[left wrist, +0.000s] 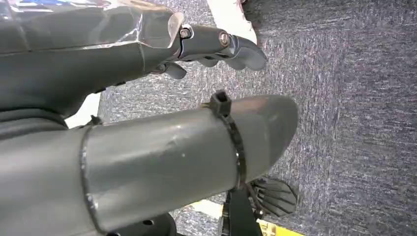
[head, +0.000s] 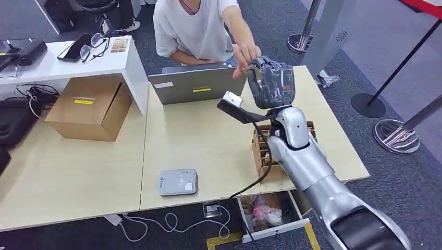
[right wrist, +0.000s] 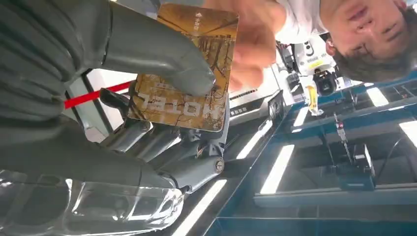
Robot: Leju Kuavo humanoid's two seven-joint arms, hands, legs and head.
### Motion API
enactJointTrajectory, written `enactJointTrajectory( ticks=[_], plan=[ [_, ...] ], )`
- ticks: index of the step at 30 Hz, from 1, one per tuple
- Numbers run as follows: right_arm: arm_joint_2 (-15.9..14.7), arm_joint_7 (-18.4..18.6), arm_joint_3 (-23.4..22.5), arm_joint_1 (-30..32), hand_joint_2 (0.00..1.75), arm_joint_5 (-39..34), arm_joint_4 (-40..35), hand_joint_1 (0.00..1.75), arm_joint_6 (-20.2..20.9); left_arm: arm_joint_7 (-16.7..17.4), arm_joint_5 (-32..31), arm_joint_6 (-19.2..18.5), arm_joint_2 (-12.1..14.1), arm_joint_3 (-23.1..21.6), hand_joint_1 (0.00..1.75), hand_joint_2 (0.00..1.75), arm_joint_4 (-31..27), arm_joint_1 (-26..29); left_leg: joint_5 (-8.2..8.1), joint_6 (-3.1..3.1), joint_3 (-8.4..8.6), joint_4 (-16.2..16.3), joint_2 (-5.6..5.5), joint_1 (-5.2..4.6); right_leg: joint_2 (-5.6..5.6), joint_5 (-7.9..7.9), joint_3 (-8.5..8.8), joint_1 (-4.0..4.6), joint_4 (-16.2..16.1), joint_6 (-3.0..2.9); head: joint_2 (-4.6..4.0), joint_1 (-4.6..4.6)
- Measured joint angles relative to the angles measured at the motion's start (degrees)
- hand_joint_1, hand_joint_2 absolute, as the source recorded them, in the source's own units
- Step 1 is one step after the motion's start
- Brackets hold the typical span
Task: Pass the card to the sensor for recognition and then transmit it.
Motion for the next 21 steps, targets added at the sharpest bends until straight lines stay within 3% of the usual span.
enactJointTrajectory(
  ticks=[14, 21],
  plan=[
    [0.0, -0.02, -0.96, 1.03, 1.75, 0.31, -1.47, 1.75, 1.05, 1.01, -0.7, -0.57, 0.02, 0.0, 0.0, 0.0, 0.0, -0.09, 0.0, 0.0, 0.0, 0.0, 0.0, 0.0, 0.0, 0.0, 0.0, 0.0, 0.0, 0.0, 0.0, 0.0],
    [0.02, -4.77, -3.08, 4.93, 1.75, -10.91, -8.75, 1.75, 6.28, 1.73, 0.17, -0.68, 0.11, 0.0, 0.0, 0.0, 0.0, -0.27, -0.01, 0.0, -0.02, 0.0, -0.01, 0.0, -0.01, -0.02, 0.0, 0.0, 0.0, 0.01, 0.0, -0.02]
  ],
)
